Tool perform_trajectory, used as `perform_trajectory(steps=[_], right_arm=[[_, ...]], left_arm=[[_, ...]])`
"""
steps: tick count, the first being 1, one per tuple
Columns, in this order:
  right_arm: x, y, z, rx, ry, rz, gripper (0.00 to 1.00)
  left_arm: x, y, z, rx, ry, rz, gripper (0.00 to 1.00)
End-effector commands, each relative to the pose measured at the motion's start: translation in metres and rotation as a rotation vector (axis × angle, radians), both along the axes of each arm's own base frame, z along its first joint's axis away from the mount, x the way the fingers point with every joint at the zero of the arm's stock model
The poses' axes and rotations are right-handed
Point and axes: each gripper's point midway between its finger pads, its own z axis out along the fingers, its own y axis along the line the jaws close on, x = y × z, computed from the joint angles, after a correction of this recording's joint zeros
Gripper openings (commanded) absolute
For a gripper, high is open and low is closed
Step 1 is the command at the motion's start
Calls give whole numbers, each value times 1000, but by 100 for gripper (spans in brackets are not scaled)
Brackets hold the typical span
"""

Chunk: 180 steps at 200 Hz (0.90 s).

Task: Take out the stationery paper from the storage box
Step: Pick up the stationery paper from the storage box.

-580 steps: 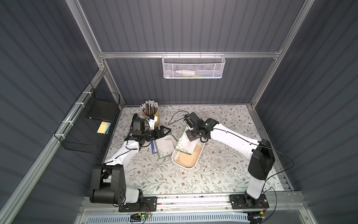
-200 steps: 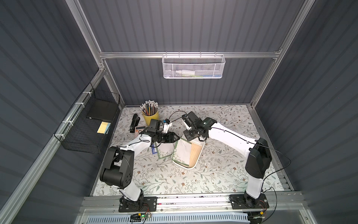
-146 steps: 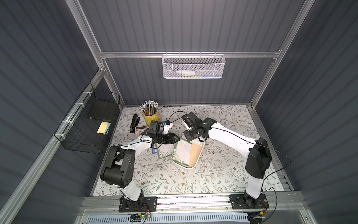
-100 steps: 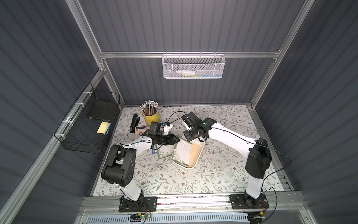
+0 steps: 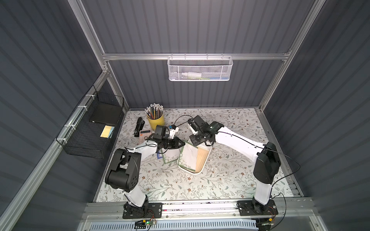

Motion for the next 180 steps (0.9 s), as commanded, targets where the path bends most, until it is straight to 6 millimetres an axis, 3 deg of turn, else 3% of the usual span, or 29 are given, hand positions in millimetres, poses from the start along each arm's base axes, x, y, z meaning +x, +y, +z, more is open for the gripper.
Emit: perform_trajectory(steps=[1, 50, 68, 88, 115, 155, 180], right_arm=[[-6, -1, -16, -30, 39, 9, 0], [-6, -2, -18, -36, 41, 10, 0], [-7, -3, -20, -41, 46, 9, 0], [-7, -3, -21, -45, 49, 9, 0], [-5, -4, -20, -43, 42, -2, 0], [-2, -1, -18, -20, 33, -22, 0], [-1, -3, -21, -36, 27, -29, 0]], left_arm=[[-5, -1, -11, -7, 35, -8, 17], [-7, -1, -13, -9, 41, -10, 7], [-5, -1, -9, -11, 31, -8, 0], [-2, -1, 0, -12, 18, 0, 0], [3, -1, 26, -10, -30, 7, 0], [15, 3, 91, -10, -148, 44, 0], [26, 18, 102, 92, -148, 118, 0]])
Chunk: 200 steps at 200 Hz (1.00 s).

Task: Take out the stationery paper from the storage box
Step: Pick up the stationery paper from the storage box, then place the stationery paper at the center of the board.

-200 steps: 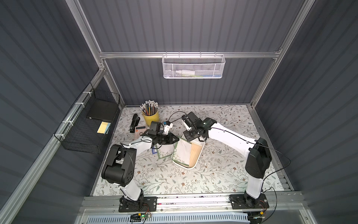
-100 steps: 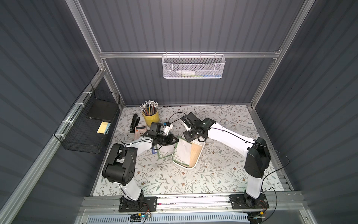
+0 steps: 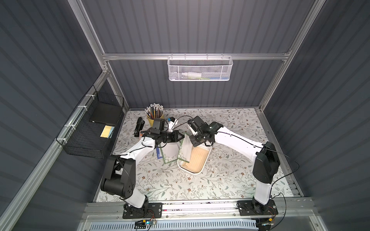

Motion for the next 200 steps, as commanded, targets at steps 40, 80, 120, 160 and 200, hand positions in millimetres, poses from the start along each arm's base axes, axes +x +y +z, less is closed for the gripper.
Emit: perform_trajectory(steps=[40, 80, 120, 160, 200], right_arm=[[-2, -9, -23, -57, 26, -30, 0], [-6, -12, -30, -56, 38, -40, 0], [-7, -13, -35, -57, 52, -52, 0], [-9, -19, -46, -73, 63, -82, 28], [-11, -25, -68, -63, 109, -102, 38]], left_arm=[[17, 56, 38, 148, -36, 202, 0], [27, 127, 40, 247, -26, 373, 0], [22, 126, 23, 260, -1, 334, 0], [14, 112, 8, 188, 27, 269, 0], [7, 96, 30, 84, -19, 214, 0]])
